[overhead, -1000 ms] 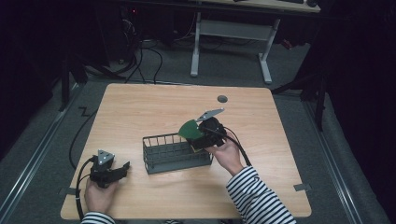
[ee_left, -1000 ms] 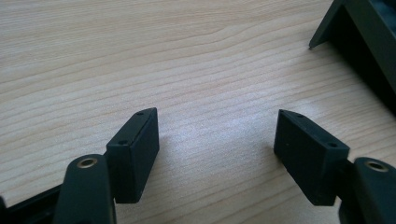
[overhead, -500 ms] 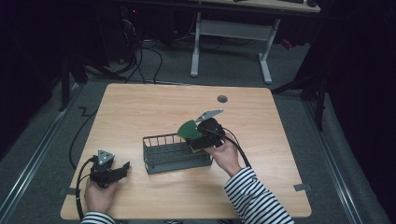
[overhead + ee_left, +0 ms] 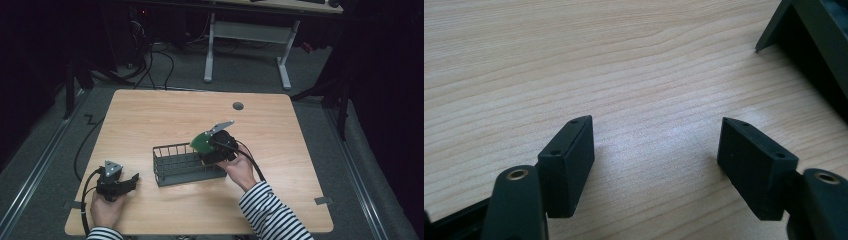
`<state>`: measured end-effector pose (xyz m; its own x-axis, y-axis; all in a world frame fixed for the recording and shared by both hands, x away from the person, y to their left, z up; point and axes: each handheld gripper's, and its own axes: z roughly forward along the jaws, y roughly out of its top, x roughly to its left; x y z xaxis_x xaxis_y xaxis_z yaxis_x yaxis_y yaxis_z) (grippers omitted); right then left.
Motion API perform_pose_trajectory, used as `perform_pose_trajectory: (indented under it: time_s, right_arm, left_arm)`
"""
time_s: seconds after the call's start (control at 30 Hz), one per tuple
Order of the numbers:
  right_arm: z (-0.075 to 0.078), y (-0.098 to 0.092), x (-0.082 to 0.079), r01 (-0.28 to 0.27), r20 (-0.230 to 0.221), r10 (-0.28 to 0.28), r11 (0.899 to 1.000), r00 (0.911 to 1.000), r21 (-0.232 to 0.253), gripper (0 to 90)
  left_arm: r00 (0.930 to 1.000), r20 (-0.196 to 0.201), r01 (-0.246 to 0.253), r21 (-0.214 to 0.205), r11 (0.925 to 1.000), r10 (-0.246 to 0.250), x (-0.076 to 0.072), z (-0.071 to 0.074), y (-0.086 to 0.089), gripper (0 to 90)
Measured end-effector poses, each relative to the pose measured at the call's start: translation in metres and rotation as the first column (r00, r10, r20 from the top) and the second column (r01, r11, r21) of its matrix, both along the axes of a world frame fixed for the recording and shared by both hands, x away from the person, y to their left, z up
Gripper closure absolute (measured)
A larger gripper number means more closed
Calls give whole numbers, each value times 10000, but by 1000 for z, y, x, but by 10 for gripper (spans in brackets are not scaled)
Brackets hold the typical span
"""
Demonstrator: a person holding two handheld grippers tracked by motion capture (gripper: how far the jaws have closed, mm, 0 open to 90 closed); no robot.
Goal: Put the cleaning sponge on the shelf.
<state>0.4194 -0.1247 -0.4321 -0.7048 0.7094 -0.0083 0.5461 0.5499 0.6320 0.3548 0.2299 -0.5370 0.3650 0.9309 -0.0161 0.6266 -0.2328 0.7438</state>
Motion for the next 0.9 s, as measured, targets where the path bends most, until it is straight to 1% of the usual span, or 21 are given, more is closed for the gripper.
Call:
perform_pose_trajectory:
  time_s: [0.13,0.23,0.33,0.43,0.57,0.7,0.8,0.9]
  right_arm:
    - [-5,-1,-1,-11,-140,8,9998,9999,-214,290]
    - [-6,-1,-2,-17,-174,13,9997,9998,-227,284]
    - [-8,-1,-2,-17,-303,10,9997,9995,-244,280]
    - [-9,-4,-3,83,-299,-83,10000,9995,-8,269]
    - [-9,-9,-4,225,-420,-215,9994,9989,256,214]
    - [-4,-11,-6,211,-216,-202,9987,9996,458,182]
    - [0,-15,-8,240,-142,-232,9978,9996,610,178]
    - [5,-21,-11,364,-89,-357,9948,9993,946,178]
  left_arm:
    - [10000,-5,1,5,10000,-1,0,0,0,316]
    - [10000,-6,0,6,10000,0,0,0,0,316]
    - [10000,1,-1,5,10000,1,0,0,0,316]
    - [10000,0,1,4,10000,-1,0,0,0,317]
    - [10000,-6,0,4,10000,0,0,0,0,317]
    - [10000,0,-2,1,10000,2,0,0,0,317]
    - [10000,5,-8,-7,10000,8,0,0,0,317]
    - [10000,8,-11,-13,10000,11,0,0,0,317]
